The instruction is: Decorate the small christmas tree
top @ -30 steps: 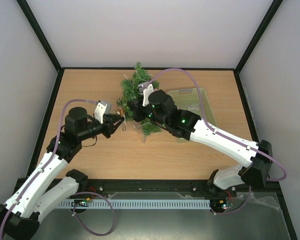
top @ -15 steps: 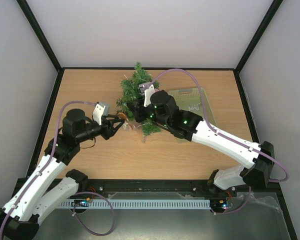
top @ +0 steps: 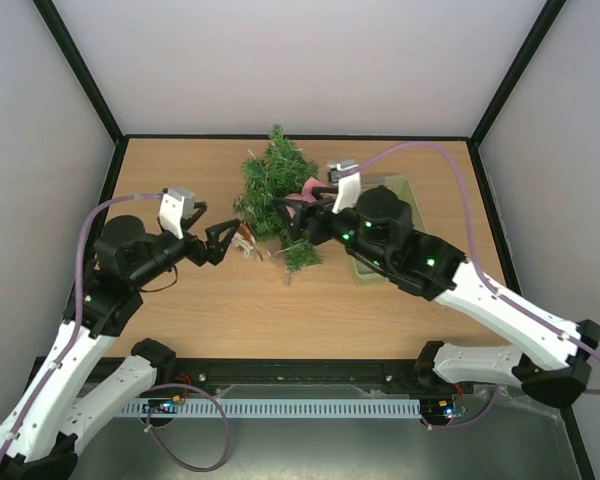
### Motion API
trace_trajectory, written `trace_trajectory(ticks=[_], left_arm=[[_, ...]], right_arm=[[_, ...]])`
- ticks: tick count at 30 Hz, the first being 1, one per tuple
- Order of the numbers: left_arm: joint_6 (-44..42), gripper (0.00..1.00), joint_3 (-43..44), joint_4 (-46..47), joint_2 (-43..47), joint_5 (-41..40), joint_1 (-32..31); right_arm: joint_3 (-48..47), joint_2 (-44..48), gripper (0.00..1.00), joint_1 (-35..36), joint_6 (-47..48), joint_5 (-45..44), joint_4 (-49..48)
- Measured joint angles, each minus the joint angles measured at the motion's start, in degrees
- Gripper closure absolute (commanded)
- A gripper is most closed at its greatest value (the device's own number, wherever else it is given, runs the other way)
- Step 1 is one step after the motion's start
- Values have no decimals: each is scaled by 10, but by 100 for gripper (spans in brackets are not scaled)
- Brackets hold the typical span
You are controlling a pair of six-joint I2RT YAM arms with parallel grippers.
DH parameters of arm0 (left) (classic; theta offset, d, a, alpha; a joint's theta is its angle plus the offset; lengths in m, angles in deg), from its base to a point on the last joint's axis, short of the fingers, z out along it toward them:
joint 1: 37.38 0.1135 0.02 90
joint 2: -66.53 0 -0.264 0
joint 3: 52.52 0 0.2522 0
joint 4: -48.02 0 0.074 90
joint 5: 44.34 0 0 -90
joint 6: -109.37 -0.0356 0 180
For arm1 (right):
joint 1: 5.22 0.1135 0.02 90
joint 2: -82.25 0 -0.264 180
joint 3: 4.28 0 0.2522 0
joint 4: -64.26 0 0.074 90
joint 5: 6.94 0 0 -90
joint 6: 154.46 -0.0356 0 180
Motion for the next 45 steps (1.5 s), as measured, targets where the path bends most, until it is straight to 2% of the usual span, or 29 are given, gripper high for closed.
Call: trace_trajectory(ticks=[5, 9, 13, 19, 24, 26, 32, 38, 41, 45], left_arm=[[-7, 0, 5, 2, 36, -52, 0], [-21, 0, 0, 9, 44, -94, 0], [-35, 0, -21, 8, 43, -134, 0], [-64, 0, -54, 10, 43, -184, 0], [-89, 0, -90, 13, 47, -226, 0], [-98, 0, -103, 17, 51, -236, 0], [-114, 0, -147, 35, 76, -261, 0], [-120, 0, -162, 44, 96, -276, 0], [-122, 0, -162, 49, 98, -288, 0], [-123, 0, -163, 54, 103, -301, 0]], right_arm=[[0, 58, 2, -8, 19, -111, 42], [0, 71, 2, -50, 36, -178, 76], [7, 56, 0, -186, 55, -205, 107], [52, 5, 31, -314, 82, -194, 115], [111, -81, 59, -401, 84, -90, 103], [120, -130, 63, -429, 86, -54, 101], [117, -270, 62, -474, 100, -8, 72], [54, -385, 65, -481, 123, -4, 61], [28, -414, 56, -482, 123, 10, 60], [27, -415, 53, -483, 104, 31, 76]])
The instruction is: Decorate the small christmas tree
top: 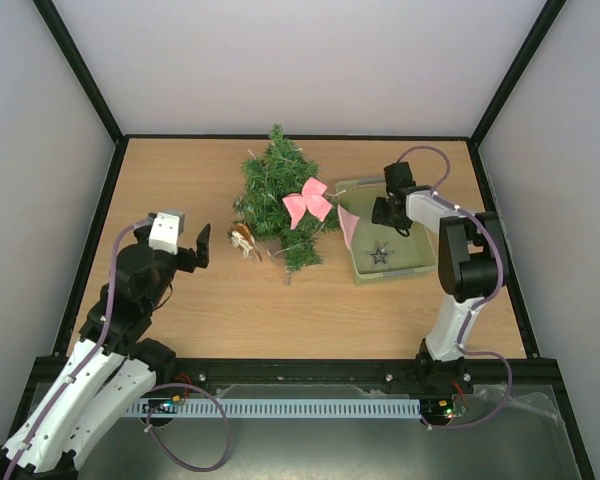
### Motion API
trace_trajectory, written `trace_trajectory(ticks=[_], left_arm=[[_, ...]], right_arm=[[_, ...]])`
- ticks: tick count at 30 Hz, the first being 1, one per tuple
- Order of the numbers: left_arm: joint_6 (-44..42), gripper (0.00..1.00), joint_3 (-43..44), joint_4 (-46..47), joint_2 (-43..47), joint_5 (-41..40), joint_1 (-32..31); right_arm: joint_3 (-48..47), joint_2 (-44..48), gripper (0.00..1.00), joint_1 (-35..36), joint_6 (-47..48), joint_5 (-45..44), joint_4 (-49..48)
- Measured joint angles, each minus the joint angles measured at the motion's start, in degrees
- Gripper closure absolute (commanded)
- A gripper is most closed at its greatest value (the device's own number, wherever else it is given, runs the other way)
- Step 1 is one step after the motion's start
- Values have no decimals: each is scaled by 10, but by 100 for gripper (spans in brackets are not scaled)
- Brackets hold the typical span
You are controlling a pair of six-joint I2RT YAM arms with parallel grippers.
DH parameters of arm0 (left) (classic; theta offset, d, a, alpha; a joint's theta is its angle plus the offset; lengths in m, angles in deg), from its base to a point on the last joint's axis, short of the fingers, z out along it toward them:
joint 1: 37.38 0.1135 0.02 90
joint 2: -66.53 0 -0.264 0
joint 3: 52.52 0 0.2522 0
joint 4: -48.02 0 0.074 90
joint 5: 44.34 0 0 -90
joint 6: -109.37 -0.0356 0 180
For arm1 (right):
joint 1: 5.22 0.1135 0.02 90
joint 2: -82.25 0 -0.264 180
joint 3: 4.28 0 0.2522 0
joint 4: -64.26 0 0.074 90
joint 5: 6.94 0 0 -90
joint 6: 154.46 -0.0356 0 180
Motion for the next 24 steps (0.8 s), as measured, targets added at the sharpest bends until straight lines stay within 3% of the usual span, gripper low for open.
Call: trace_trajectory(ticks=[5, 9, 24], left_arm=[[-1, 0, 0, 3, 2, -10, 0], [-1, 0, -2, 5, 6, -12, 0], [-1, 0, -4, 7, 12, -13, 0]], right_arm=[[48, 46, 47, 0, -47, 27, 21], [73, 87, 58, 0, -42, 52, 33], [16, 25, 64, 10, 27, 53, 90]])
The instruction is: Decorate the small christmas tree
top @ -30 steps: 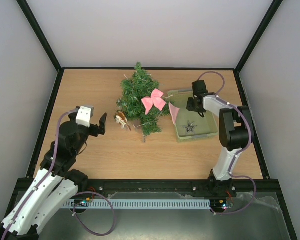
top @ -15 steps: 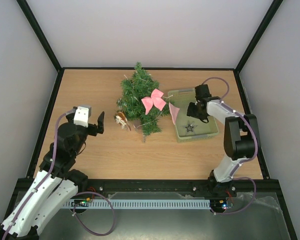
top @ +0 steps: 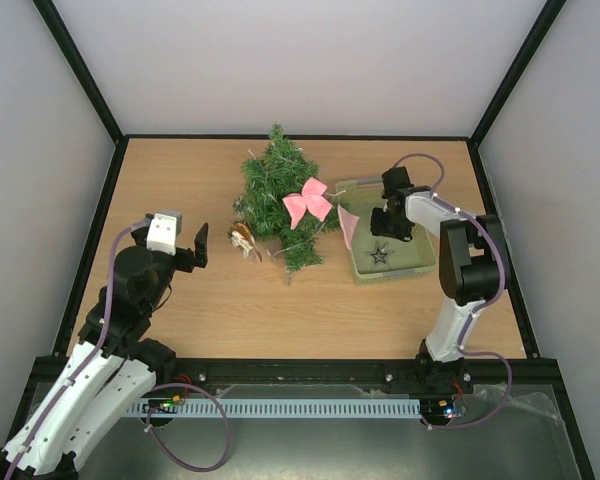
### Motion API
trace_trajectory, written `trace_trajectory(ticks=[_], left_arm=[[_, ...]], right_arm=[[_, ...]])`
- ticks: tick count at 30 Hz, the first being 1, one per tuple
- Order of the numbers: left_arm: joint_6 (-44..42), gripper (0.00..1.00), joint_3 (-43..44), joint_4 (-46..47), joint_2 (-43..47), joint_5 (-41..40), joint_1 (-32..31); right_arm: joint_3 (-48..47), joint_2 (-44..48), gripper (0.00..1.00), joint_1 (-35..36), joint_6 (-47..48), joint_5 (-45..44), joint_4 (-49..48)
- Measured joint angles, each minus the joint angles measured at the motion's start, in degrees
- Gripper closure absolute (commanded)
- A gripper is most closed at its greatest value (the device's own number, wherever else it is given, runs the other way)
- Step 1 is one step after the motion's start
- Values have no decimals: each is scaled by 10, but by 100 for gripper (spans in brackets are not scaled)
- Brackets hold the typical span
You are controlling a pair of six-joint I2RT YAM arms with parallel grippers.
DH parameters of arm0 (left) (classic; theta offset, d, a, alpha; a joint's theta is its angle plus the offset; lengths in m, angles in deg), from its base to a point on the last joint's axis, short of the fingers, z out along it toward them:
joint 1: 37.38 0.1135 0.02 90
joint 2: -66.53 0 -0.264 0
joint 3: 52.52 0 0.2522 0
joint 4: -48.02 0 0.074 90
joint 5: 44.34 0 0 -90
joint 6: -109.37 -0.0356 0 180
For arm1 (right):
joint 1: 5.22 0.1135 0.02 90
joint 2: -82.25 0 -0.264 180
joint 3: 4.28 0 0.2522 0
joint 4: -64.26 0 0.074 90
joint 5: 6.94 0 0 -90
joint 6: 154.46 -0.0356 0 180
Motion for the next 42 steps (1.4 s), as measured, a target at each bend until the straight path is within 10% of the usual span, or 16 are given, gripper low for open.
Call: trace_trajectory(ticks=[14, 26, 34, 42], left_arm=[[-2, 0, -4, 0, 0, -2, 0], [-4, 0, -4, 0, 1, -2, 0], [-4, 0, -4, 0, 4, -2, 0], [-4, 0, -6, 0, 7, -2, 0]], right_arm=[[-12, -31, 98, 24, 18, -30, 14], [-9, 26, 98, 28, 1, -112, 30], [-9, 48, 66, 28, -27, -71, 46], [19, 101, 71, 38, -61, -49, 119]])
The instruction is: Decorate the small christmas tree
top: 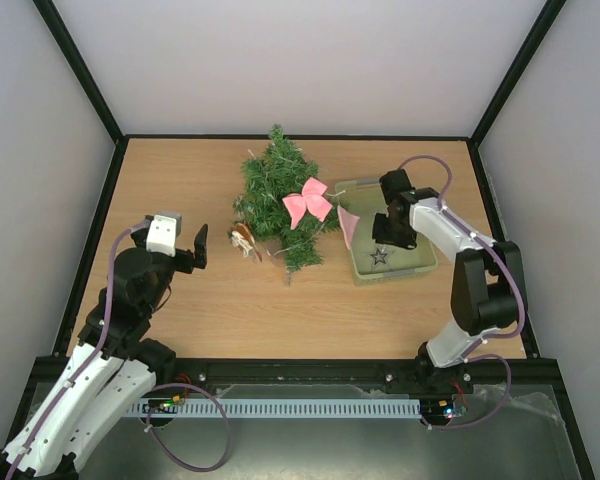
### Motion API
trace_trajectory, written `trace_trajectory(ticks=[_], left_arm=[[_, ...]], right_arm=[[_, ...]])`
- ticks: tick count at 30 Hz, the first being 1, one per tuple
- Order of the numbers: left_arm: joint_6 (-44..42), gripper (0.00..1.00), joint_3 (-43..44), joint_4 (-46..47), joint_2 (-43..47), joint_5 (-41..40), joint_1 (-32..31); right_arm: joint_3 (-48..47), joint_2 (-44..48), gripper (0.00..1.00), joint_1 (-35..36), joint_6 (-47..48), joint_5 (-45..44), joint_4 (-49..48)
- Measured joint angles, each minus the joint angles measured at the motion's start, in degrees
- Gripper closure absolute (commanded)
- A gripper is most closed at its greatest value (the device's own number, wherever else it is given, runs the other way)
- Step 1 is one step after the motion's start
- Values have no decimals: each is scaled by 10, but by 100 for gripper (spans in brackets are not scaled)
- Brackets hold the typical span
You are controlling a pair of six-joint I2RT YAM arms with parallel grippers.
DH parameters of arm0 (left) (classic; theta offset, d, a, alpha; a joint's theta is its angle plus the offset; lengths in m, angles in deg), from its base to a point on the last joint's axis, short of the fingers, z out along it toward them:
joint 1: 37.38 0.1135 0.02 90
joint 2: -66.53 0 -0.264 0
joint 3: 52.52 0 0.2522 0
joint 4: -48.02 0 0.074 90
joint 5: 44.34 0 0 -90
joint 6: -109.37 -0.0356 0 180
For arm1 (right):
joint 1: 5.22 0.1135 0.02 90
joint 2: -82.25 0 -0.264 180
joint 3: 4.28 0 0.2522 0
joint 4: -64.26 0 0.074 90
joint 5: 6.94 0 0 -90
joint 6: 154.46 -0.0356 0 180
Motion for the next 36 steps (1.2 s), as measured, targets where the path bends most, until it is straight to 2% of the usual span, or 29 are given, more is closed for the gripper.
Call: trace_trajectory(ticks=[5, 12, 17, 27, 36], left_arm=[[0, 0, 0, 0, 0, 0, 0], [0, 0, 0, 0, 0, 0, 0], [0, 0, 0, 0, 0, 0, 0], [0, 0, 0, 0, -3, 0, 0], [0, 0, 0, 0, -12, 0, 0]], right_arm=[[31, 22, 75, 0, -7, 22, 2], [72, -14, 77, 0, -9, 49, -10], [72, -43, 78, 0, -10, 29, -35], [29, -82, 80, -3, -7, -35, -56], [-49, -138, 79, -18, 14, -87, -79]])
